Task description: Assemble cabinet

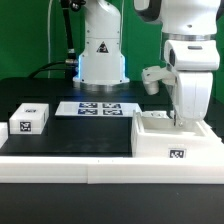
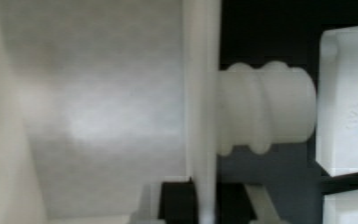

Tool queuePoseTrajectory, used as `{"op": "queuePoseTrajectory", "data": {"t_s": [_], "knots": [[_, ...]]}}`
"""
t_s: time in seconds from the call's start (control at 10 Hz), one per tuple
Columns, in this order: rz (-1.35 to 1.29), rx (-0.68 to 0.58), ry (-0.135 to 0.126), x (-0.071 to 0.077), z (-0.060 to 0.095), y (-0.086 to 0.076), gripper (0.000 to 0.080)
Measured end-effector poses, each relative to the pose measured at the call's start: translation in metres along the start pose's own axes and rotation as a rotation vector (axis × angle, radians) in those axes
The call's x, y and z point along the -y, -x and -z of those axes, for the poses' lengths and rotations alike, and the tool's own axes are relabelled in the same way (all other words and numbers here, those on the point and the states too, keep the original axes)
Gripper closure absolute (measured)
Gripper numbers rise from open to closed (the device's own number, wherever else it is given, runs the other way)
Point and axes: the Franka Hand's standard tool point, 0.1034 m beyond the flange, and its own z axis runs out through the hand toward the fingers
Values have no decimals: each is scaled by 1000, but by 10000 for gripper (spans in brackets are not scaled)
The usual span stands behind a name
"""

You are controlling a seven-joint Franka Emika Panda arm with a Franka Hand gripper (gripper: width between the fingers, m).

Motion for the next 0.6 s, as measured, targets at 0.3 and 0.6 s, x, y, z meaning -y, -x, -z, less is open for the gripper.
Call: {"op": "queuePoseTrajectory", "data": {"t_s": [0.3, 0.6], "knots": [[-1, 0, -1, 0, 0, 1, 563], [-2, 0, -1, 1, -1, 1, 188]]}}
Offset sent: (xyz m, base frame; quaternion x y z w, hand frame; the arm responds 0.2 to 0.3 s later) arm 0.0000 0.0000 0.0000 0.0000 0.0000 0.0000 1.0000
